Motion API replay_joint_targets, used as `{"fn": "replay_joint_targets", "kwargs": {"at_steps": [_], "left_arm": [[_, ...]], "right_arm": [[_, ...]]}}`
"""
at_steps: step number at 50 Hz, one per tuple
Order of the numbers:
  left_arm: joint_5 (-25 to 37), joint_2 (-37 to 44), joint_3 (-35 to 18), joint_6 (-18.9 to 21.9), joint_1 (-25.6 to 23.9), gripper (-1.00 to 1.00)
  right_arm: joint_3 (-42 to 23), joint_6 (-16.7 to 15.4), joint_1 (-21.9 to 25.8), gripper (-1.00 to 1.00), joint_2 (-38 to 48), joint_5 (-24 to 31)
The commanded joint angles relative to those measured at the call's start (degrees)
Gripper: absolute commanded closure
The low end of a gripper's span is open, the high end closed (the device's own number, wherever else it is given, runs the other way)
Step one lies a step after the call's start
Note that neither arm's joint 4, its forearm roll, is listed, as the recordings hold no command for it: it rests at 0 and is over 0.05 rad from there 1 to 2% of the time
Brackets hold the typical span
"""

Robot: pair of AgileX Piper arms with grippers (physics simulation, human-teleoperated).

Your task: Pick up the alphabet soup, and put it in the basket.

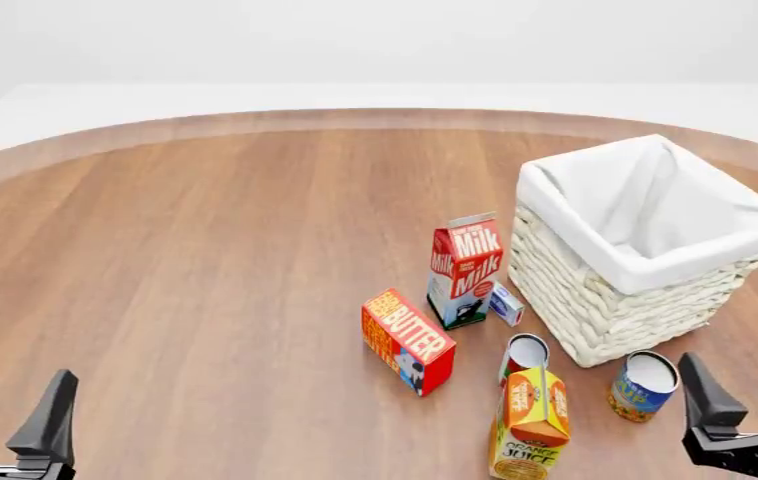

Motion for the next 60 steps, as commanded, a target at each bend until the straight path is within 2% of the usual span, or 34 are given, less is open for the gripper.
{"fn": "replay_joint_targets", "kwargs": {"at_steps": [1, 37, 53, 60], "left_arm": [[0.0, 0.0, 0.0, 0.0, 0.0, -1.0], [0.0, 0.0, 0.0, 0.0, 0.0, -1.0], [0.0, 0.0, 0.0, 0.0, 0.0, -1.0], [0.0, 0.0, 0.0, 0.0, 0.0, -1.0]], "right_arm": [[1.46, -1.15, -1.7, -1.0, 4.22, -3.66], [7.01, -1.33, -2.71, -1.0, 24.06, -24.1], [7.38, -0.8, -3.66, -1.0, 28.87, -27.85], [7.38, -0.11, -3.51, -1.0, 33.96, -32.63]]}}
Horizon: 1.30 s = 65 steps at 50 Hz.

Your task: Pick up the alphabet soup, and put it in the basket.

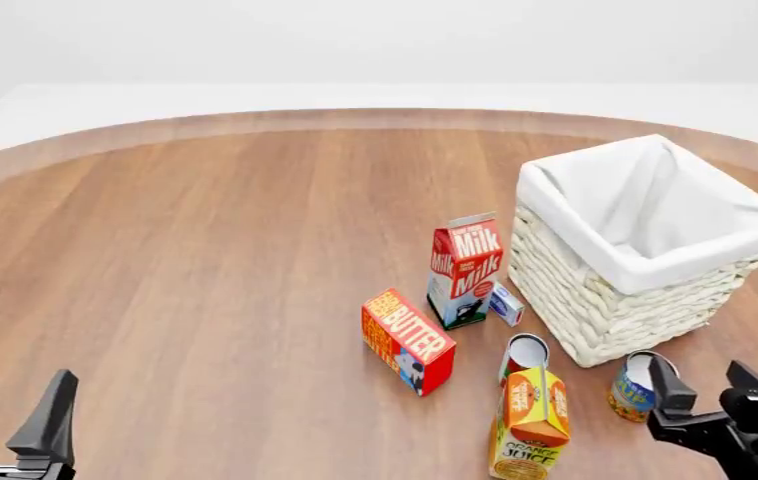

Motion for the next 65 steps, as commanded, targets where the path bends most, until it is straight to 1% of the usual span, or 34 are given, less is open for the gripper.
{"fn": "replay_joint_targets", "kwargs": {"at_steps": [1, 6, 13, 21, 27, 32, 43, 51, 53, 65], "left_arm": [[0.0, 0.0, 0.0, 0.0, 0.0, -1.0], [0.0, 0.0, 0.0, 0.0, 0.0, -1.0], [0.0, 0.0, 0.0, 0.0, 0.0, -1.0], [0.0, 0.0, 0.0, 0.0, 0.0, -1.0], [0.0, 0.0, 0.0, 0.0, 0.0, -1.0], [0.0, 0.0, 0.0, 0.0, 0.0, -1.0], [0.0, 0.0, 0.0, 0.0, 0.0, -1.0], [0.0, 0.0, 0.0, 0.0, 0.0, -1.0], [0.0, 0.0, 0.0, 0.0, 0.0, -1.0], [0.0, 0.0, 0.0, 0.0, 0.0, -1.0]], "right_arm": [[0.21, 0.6, 0.0, -1.0, 6.73, -6.07], [0.21, 0.65, 0.19, -1.0, 11.85, -10.72], [0.21, 0.83, 0.06, -1.0, 15.95, -14.18], [0.16, 0.9, -0.18, -1.0, 19.4, -16.53], [0.18, 0.91, -0.56, -1.0, 20.14, -16.38], [0.18, 1.16, -0.52, -1.0, 23.33, -18.41], [0.18, 1.13, -0.54, -1.0, 26.66, -20.73], [0.2, 0.97, -0.85, -1.0, 30.82, -24.13], [0.2, 0.95, -1.3, -1.0, 33.83, -26.51], [0.21, 1.08, -1.35, -1.0, 38.84, -30.21]]}}
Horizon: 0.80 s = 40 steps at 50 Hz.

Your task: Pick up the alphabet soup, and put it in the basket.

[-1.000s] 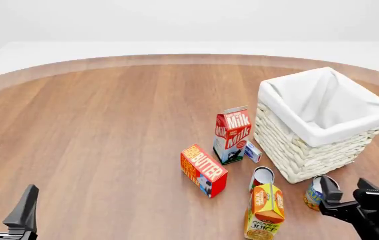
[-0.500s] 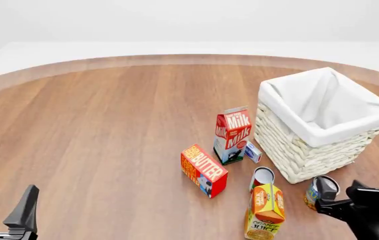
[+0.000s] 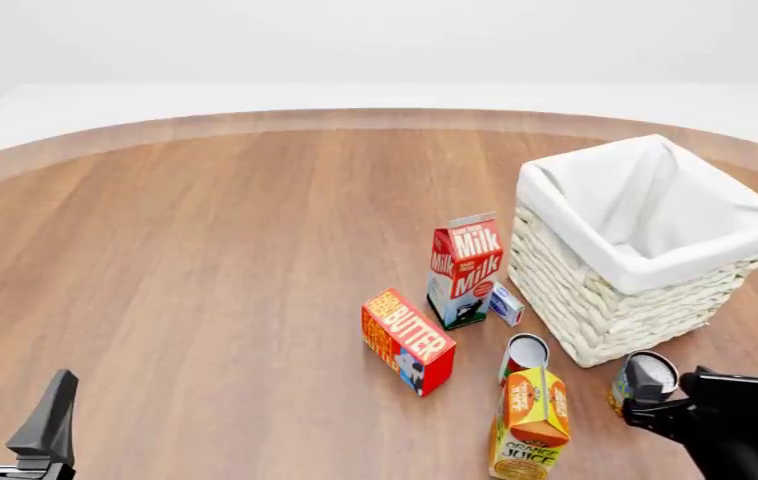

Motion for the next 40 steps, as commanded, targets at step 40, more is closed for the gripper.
{"fn": "replay_joint_targets", "kwargs": {"at_steps": [40], "left_arm": [[0.0, 0.0, 0.0, 0.0, 0.0, -1.0]], "right_arm": [[0.01, 0.75, -0.16, -1.0, 21.99, -16.57]]}}
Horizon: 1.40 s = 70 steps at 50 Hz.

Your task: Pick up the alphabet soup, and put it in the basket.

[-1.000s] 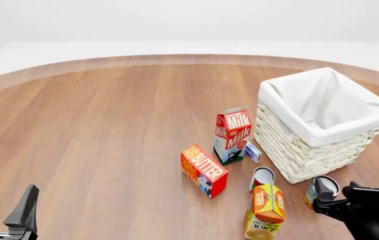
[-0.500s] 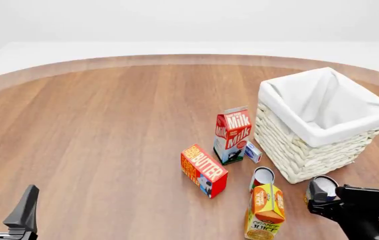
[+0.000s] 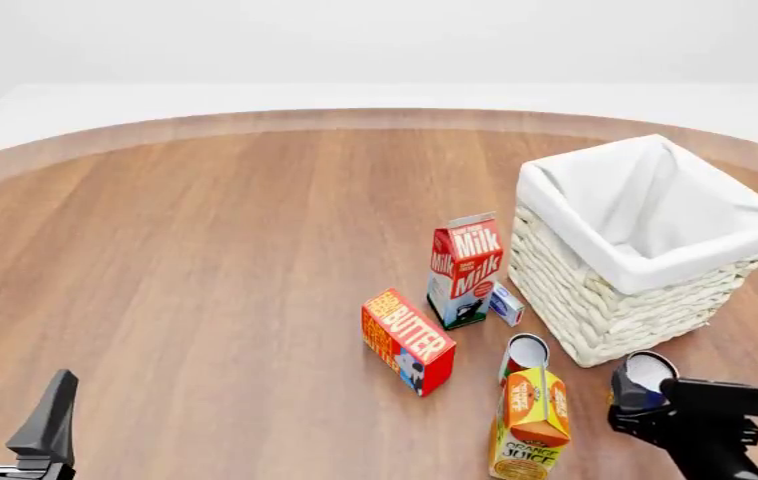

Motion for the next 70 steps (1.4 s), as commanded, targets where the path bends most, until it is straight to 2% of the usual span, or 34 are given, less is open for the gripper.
{"fn": "replay_joint_targets", "kwargs": {"at_steps": [1, 6, 7, 45, 46, 70], "left_arm": [[0.0, 0.0, 0.0, 0.0, 0.0, -1.0], [0.0, 0.0, 0.0, 0.0, 0.0, -1.0], [0.0, 0.0, 0.0, 0.0, 0.0, -1.0], [0.0, 0.0, 0.0, 0.0, 0.0, -1.0], [0.0, 0.0, 0.0, 0.0, 0.0, -1.0], [0.0, 0.0, 0.0, 0.0, 0.0, -1.0]], "right_arm": [[0.11, -0.11, -0.61, -1.0, 4.66, -3.45], [0.12, 0.1, -0.57, -1.0, 9.25, -7.12], [0.1, 0.76, -0.26, -1.0, 12.61, -8.5], [-2.08, 1.67, 0.56, -1.0, 17.06, -8.52], [-2.09, 1.79, 0.77, 1.0, 17.08, -8.52], [-0.41, 0.8, 0.0, 1.0, 13.75, -8.51]]}}
